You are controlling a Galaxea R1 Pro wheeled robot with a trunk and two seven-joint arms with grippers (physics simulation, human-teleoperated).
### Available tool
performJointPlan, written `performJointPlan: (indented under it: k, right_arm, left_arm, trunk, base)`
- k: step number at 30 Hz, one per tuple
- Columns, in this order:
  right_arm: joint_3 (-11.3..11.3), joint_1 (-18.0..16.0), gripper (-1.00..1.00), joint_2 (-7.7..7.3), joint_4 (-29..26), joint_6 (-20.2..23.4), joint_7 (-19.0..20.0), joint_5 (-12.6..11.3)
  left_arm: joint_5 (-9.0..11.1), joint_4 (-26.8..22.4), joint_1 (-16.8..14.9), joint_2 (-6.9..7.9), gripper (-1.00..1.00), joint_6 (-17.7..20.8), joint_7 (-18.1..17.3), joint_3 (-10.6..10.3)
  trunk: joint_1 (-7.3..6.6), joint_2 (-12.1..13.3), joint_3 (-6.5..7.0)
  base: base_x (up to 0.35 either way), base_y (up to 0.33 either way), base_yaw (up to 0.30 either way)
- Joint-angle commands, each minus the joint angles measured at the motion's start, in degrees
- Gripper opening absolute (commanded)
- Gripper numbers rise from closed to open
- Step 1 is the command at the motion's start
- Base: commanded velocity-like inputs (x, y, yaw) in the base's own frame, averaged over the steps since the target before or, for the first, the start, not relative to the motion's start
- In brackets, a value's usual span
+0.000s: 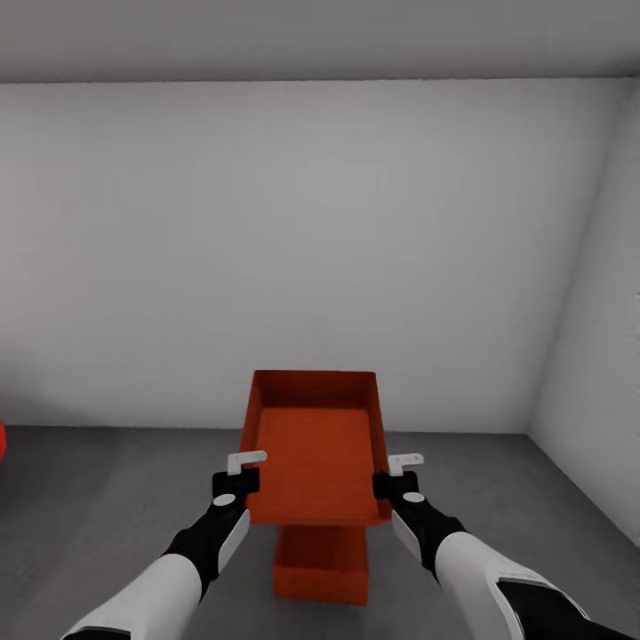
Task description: Move the two storage containers from the living room to the garage. In the garage, place one container on the floor and stack the other container on top of it (either order is fine).
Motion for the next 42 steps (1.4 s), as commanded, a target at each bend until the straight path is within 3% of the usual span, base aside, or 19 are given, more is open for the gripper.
performJointPlan:
  k: [1, 19, 33, 42]
  right_arm:
    - [-3.00, -0.11, -1.00, -0.34, -0.52, -0.22, -2.38, 0.91]
    - [-3.00, -0.11, -1.00, -0.31, -0.48, -0.21, -2.38, 0.91]
    - [-3.00, -0.11, -1.00, -0.34, -0.49, 0.03, -2.38, 0.91]
    - [-3.00, -0.11, -1.00, -0.34, -0.49, -0.14, -2.39, 0.91]
  left_arm:
    - [0.18, 0.09, -0.01, 2.04, -1.00, -0.13, 0.79, 0.16]
    - [0.17, 0.09, -0.01, 2.04, -1.00, -0.13, 0.84, 0.12]
    - [0.17, 0.09, -0.01, 2.04, -1.00, -0.19, 0.88, 0.12]
    - [0.17, 0.09, -0.01, 2.05, -1.00, -0.21, 0.88, 0.12]
  trunk:
    - [0.05, -0.09, -0.11]
    - [0.05, -0.09, -0.11]
    - [0.05, -0.09, -0.11]
    - [0.05, -0.09, -0.11]
  base:
    - [0.321, 0.157, -0.249]
    - [0.321, 0.158, -0.238]
    - [0.102, 0.043, -0.019]
    - [0.276, 0.000, 0.000]
